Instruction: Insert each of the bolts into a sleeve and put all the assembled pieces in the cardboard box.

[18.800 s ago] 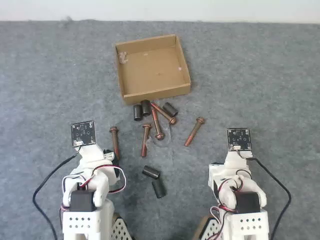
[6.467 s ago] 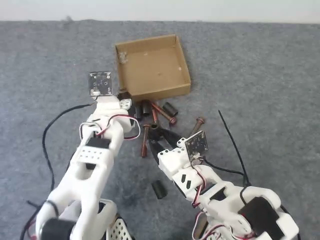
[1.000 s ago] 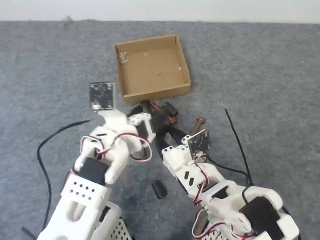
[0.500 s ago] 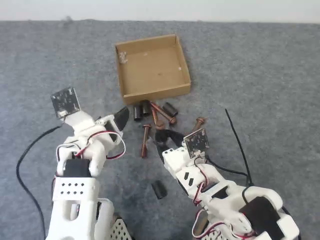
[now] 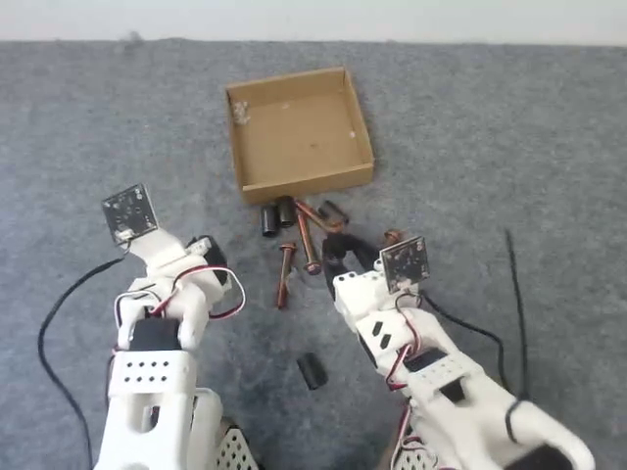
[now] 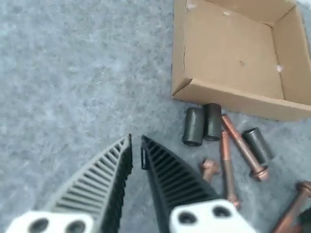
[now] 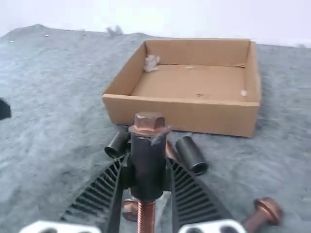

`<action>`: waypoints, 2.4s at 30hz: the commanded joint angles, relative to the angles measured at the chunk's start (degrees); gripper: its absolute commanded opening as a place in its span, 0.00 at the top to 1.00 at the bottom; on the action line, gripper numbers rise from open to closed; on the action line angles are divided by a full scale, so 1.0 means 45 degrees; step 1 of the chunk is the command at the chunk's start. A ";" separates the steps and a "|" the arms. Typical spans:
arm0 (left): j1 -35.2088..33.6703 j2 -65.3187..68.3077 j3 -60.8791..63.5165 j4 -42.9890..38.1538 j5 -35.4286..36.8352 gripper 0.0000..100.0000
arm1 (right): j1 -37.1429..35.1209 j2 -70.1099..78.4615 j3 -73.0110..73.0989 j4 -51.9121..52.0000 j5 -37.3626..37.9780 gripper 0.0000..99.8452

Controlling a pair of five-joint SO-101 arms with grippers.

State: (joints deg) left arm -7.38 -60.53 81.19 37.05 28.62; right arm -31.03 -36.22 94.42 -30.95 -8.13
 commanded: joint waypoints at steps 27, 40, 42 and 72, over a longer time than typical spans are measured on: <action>0.0000 -0.0195 0.0908 -0.0254 -0.2286 0.99 | 0.1241 -0.5753 -0.6662 1.3978 0.2559 0.99; 0.0000 -0.0195 0.0908 -0.0274 -0.2325 0.99 | 0.1280 0.5206 -1.4691 1.2552 0.2540 0.99; 0.0000 -0.0195 0.0908 -0.0274 -0.2325 0.99 | 0.1280 0.6593 -1.5844 1.2552 0.2540 0.99; 0.0000 -0.0137 0.0947 -0.0801 -0.2325 0.99 | 0.1397 1.3744 -2.2232 1.0266 0.2598 0.82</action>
State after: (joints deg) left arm -7.30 -60.53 85.67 34.95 18.77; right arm -24.18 27.69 -1.85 16.62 2.33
